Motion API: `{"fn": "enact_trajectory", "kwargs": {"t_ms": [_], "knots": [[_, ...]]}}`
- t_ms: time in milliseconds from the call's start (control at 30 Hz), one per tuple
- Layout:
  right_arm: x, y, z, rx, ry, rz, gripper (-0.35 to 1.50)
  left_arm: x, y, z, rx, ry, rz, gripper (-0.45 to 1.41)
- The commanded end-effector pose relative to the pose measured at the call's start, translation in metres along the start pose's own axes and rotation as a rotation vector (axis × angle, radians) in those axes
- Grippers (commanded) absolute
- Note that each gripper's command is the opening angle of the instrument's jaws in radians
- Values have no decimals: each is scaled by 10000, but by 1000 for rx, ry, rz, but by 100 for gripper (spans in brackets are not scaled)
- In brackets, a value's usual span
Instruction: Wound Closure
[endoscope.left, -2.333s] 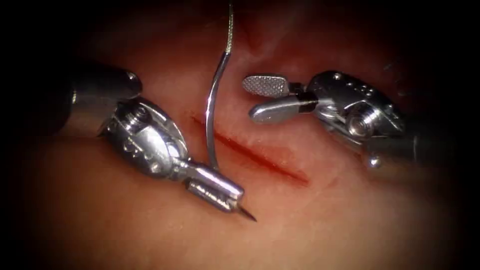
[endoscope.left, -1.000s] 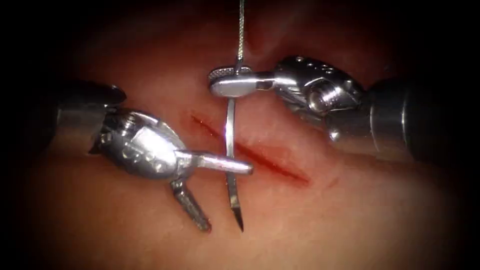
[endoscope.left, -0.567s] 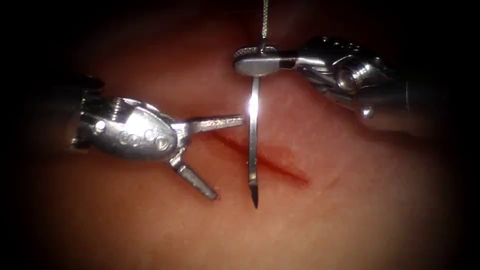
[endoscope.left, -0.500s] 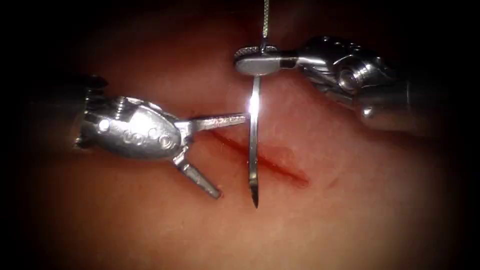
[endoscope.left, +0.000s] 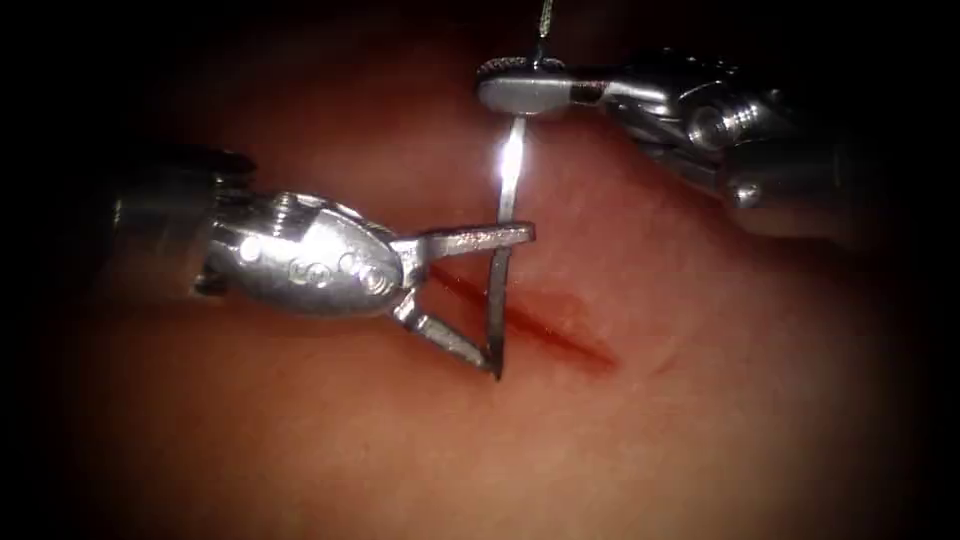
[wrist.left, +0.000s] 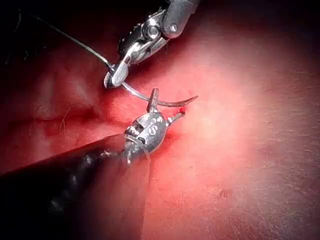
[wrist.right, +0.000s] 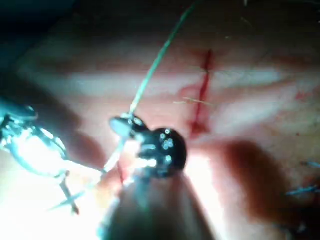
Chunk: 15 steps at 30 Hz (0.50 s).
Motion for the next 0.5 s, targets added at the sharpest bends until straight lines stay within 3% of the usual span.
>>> {"fn": "enact_trajectory", "kwargs": {"t_ms": [33, 267, 300, 367, 500], "knots": [[-1, 3, 9, 4, 0, 0, -35, -4, -2, 6, 1, 4, 8, 37], [-9, 6, 15, 1, -3, -1, -35, 1, -3, 9, 3, 51, 43, -3], [-10, 7, 15, -1, -5, -3, -35, 3, -3, 9, 3, 56, 48, -11], [-10, 7, 15, -1, -5, -3, -35, 6, 0, 8, 2, 65, 53, -45], [-10, 7, 16, 6, -9, -3, -35, 6, 3, 6, 10, 78, 59, -45]]}}
